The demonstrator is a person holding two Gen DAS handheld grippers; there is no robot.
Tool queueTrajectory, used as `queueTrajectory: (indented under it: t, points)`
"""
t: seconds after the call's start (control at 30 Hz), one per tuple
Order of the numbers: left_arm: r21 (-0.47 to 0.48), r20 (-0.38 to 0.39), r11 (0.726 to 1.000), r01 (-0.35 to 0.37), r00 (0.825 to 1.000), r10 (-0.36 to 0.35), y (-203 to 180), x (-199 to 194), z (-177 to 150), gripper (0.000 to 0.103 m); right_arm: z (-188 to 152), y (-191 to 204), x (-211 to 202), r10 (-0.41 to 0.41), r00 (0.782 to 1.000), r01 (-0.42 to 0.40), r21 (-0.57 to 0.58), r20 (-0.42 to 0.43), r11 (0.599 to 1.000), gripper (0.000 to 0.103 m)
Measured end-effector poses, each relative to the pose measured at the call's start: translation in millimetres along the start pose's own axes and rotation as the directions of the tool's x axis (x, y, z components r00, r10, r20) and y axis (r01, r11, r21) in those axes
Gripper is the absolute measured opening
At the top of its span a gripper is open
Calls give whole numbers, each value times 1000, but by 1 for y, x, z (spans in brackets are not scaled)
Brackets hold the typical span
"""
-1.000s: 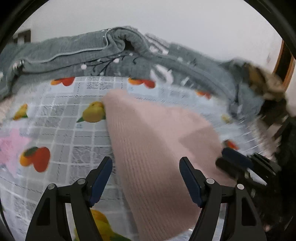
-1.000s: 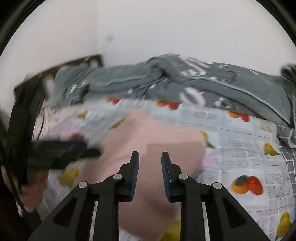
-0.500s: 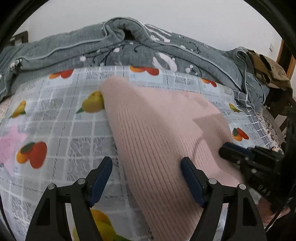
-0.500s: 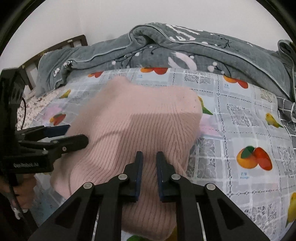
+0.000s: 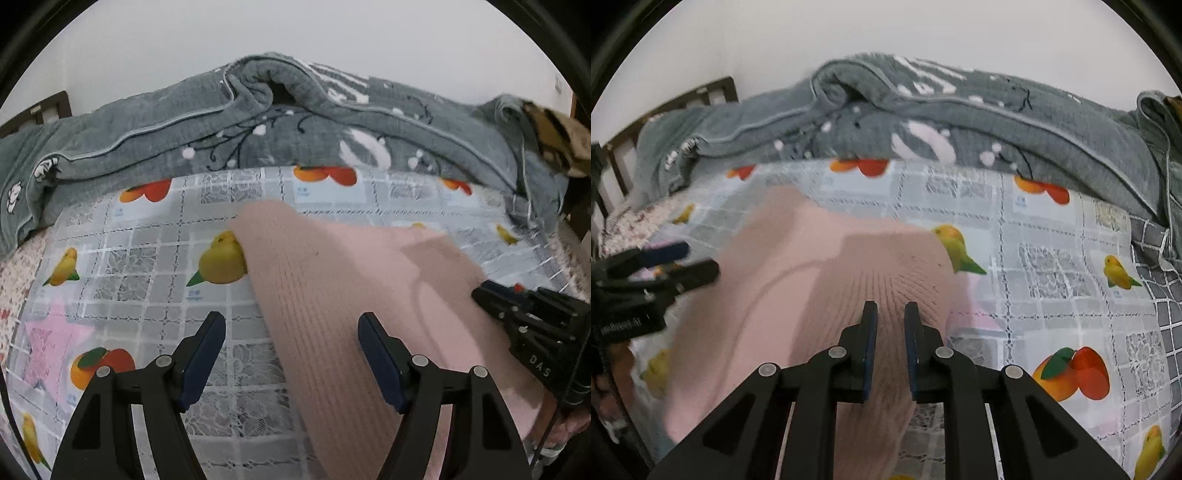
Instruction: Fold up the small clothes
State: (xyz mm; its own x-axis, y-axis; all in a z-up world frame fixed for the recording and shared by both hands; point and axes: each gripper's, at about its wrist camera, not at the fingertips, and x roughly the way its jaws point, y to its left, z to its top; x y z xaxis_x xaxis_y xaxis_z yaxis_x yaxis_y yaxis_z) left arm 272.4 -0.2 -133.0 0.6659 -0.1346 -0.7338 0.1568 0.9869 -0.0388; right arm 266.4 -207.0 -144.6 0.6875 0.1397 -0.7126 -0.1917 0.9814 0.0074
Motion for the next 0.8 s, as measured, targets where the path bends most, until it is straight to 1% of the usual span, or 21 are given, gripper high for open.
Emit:
queueTrajectory:
  t: [0.13,0.3,0.47,0.57,0.63,0.73,0.8]
  points:
    - [12,-16,1000,-4,1000,4,-3,11,-6,73,-6,-4,9,-17,1000,17,10,-8,1000,13]
    - [41,1,999,-30,1000,30,-10,15,-10,75,-6,-4,15,-30,999,30,10,-20,1000,12]
    - [10,6,1000,18,1000,-18,-1,20,-12,79,-7,-9,18,-13,1000,14,37,-24,999,12]
    - [-13,-2,997,73,997,-73,7,20,-9,78,-9,-8,16,-15,999,17,55,-28,998,12]
    - [-20,5,995,101,995,-101,11,16,-5,76,-8,-7,13,-11,1000,11,38,-23,999,13]
    - [-7,45,993,115,992,-115,14,11,6,76,4,-13,9,43,999,-42,42,-30,998,14]
    - [0,58,991,131,990,-131,13,13,17,74,19,-18,4,66,998,-66,47,2,997,14]
